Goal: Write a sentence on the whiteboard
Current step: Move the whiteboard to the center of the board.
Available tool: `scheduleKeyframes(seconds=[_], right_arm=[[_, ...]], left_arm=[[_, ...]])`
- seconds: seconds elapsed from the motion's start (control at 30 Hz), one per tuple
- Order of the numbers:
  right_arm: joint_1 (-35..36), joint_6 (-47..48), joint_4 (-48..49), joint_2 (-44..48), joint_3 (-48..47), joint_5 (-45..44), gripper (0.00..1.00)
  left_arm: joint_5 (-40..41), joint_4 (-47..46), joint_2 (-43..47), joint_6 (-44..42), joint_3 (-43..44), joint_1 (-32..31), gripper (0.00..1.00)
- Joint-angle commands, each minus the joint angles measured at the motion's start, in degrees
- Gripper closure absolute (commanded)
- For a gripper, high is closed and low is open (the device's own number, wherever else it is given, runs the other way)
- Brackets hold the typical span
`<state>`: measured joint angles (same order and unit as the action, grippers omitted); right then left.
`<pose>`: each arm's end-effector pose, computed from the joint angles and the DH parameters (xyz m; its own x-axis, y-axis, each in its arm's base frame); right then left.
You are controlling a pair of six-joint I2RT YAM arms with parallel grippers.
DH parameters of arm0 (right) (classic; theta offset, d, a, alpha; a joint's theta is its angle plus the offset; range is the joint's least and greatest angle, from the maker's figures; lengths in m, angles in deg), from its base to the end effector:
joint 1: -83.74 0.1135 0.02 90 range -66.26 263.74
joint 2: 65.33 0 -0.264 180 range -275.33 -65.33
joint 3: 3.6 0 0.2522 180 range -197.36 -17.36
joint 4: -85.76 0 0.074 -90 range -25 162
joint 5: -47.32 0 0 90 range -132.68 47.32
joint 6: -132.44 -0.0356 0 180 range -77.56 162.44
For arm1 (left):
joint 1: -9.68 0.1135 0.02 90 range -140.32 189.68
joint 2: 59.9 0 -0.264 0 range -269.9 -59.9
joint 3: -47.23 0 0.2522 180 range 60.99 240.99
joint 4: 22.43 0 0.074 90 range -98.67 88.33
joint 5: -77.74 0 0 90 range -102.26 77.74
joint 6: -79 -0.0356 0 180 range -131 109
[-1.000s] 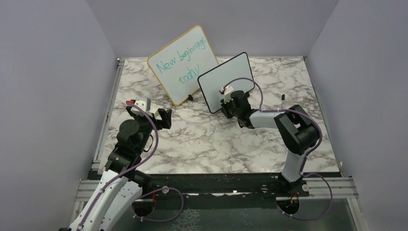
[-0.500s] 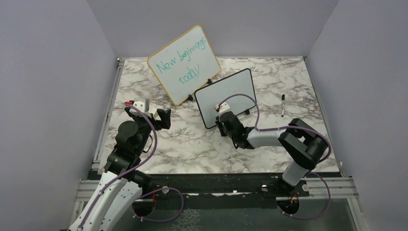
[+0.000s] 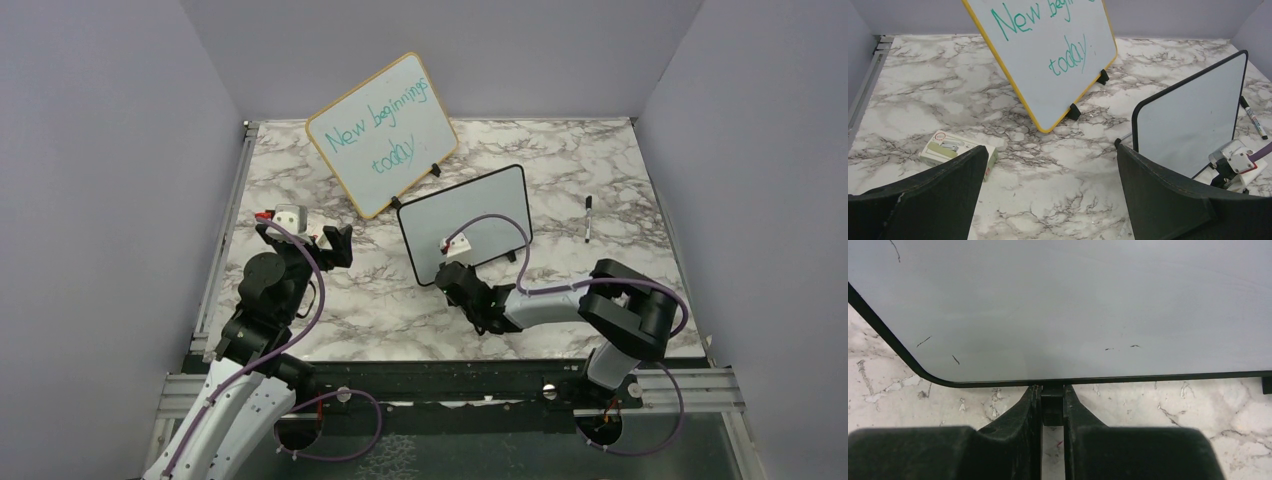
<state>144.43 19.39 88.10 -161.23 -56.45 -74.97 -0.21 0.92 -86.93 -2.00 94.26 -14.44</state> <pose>0.1685 0.2613 0.1360 -0.5048 -0.2230 -0.8339 -0.3709 0.9284 -0.0238 0.1221 -0.0465 0.3134 -0.0854 -0.1294 -0.9879 0.1985 0.9694 -0.1441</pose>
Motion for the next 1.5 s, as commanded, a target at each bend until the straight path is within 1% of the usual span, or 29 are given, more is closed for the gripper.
scheduleKeyframes(seconds=[0.0, 0.13, 0.33, 0.47, 0.53, 0.6, 0.67, 0.83, 0.97, 1.03, 1.27, 1.4, 1.43, 1.47], right_arm=[[2.34, -7.58, -8.54, 0.58, 0.24, -1.54, 0.99], [3.13, -9.68, -10.34, 1.62, 0.36, -1.38, 0.99], [3.74, -9.7, -10.51, 1.82, 0.45, -1.76, 0.99], [3.74, -8.72, -10.12, 2.14, 0.78, -1.25, 0.95], [3.81, -8.27, -10.24, 2.77, 0.93, -0.95, 0.89], [3.83, -8.03, -10.74, 3.7, 0.8, -0.86, 0.76], [3.82, -7.5, -11.47, 5.09, 0.62, -0.47, 0.67], [3.83, -5.71, -15.25, 9.99, -0.74, -1.21, 0.54], [3.83, -4.06, -20.77, 14.54, -2.62, -2.51, 0.47], [3.76, -3.33, -23.63, 17.65, -3.52, -4.56, 0.43], [2.94, 1.51, -37.77, 24.72, -11.58, -13.36, 0.21], [-0.43, 5.04, -41.86, 27.33, -14.87, -16.24, 0.15], [-1.53, 5.53, -42.33, 27.87, -15.52, -17.2, 0.1], [-2.83, 5.95, -42.71, 28.32, -16.03, -17.96, 0.02]], left_arm=[[1.28, 1.0, 0.72, 0.12, 0.14, -0.23, 0.01], [1.31, 1.12, 0.81, 0.23, 0.19, -0.23, 0.01], [1.36, 1.14, 0.92, 0.23, 0.13, -0.23, 0.01], [1.13, 1.14, 0.78, 0.32, 0.12, -0.23, 0.01], [1.05, 1.14, 0.7, 0.32, 0.19, -0.23, 0.01], [1.07, 1.08, 0.75, 0.37, 0.17, -0.23, 0.01], [1.0, 1.12, 0.81, 0.41, 0.14, -0.23, 0.01], [0.76, 1.59, 1.58, 0.76, 0.29, -0.4, 0.01], [1.15, 1.49, 2.33, 0.76, 0.28, -0.4, 0.01], [1.09, 1.42, 2.7, 0.76, 0.14, -0.4, 0.01], [0.7, 1.06, 3.53, 0.67, -0.06, -0.49, 0.01], [0.62, 0.79, 4.04, 0.61, -0.31, -0.79, 0.01], [0.54, 0.71, 4.15, 0.59, -0.26, -0.95, 0.01], [0.45, 0.62, 4.24, 0.59, -0.32, -1.07, 0.01]])
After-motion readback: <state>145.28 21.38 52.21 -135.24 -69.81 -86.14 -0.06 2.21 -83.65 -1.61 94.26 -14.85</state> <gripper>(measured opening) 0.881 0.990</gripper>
